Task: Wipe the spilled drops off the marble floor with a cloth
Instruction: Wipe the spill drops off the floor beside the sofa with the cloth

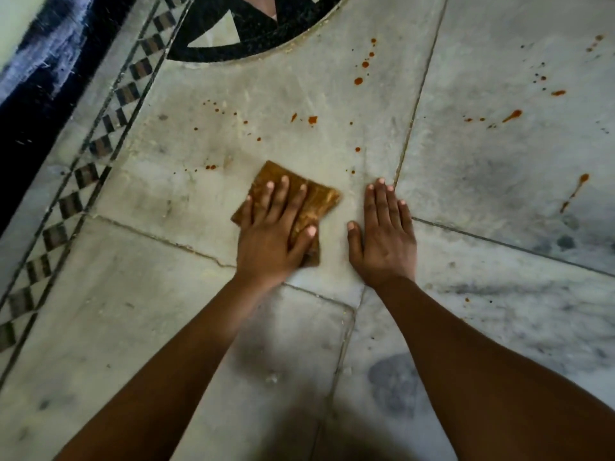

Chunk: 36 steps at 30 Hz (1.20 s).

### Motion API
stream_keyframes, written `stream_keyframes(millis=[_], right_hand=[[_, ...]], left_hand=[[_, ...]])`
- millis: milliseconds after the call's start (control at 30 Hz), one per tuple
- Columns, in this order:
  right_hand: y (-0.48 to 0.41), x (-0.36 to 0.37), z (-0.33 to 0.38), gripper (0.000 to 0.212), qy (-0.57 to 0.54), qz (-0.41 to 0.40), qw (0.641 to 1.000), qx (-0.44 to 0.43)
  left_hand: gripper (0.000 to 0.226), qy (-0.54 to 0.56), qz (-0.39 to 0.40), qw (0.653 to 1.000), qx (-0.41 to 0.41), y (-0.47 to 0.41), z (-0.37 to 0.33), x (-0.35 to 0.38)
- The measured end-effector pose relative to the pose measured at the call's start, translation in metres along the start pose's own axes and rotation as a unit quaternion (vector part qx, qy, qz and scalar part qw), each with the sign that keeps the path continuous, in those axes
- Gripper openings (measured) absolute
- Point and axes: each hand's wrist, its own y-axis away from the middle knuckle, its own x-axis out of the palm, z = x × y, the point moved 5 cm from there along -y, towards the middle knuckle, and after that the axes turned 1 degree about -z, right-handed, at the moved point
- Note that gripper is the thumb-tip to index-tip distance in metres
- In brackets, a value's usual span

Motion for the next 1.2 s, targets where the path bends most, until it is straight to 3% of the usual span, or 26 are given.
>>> stream_keyframes(millis=[67, 233, 333, 467, 533, 667, 767, 900, 1000, 1100, 1200], right_hand=[[0.0, 0.0, -0.001, 0.068, 0.0, 0.0, 1.0, 0.0], [0.001, 0.002, -0.001, 0.069, 0.005, -0.001, 1.0, -0.002], [0.002, 0.001, 0.0, 0.07, 0.006, -0.003, 1.0, -0.008], [0.005, -0.004, 0.01, 0.07, 0.007, 0.002, 1.0, 0.022], [0.005, -0.004, 0.03, 0.07, 0.007, 0.013, 1.0, -0.003], [-0.002, 0.008, 0.081, 0.065, -0.002, 0.034, 0.994, -0.107], [-0.014, 0.021, 0.088, 0.065, -0.001, 0.043, 0.995, -0.093], [-0.016, 0.026, 0.087, 0.067, 0.008, 0.051, 0.995, -0.086], [-0.017, 0.027, 0.087, 0.069, 0.012, 0.054, 0.996, -0.077], [-0.016, 0.027, 0.088, 0.07, 0.01, 0.057, 0.995, -0.075], [-0.016, 0.026, 0.086, 0.07, 0.0, 0.049, 0.996, -0.073]], left_hand=[[0.062, -0.011, 0.001, 1.0, 0.004, 0.022, 0.025, -0.006], [0.057, -0.009, -0.01, 0.98, -0.197, -0.046, 0.084, -0.018], [0.055, 0.004, -0.004, 0.987, -0.158, -0.062, 0.055, -0.015], [0.065, -0.003, 0.004, 0.999, -0.042, 0.017, 0.046, -0.016], [0.064, -0.019, 0.013, 0.997, -0.076, 0.029, 0.079, -0.022], [0.056, -0.016, 0.03, 0.972, -0.231, -0.036, 0.13, -0.034], [0.056, -0.007, 0.048, 0.978, -0.201, -0.058, 0.109, -0.029], [0.065, -0.009, 0.036, 0.996, -0.08, 0.017, 0.105, -0.025], [0.064, -0.035, 0.04, 0.986, -0.16, 0.027, 0.165, -0.036], [0.057, -0.001, 0.021, 0.962, -0.271, -0.02, 0.202, -0.044], [0.056, 0.013, 0.007, 0.967, -0.253, -0.052, 0.177, -0.038]])
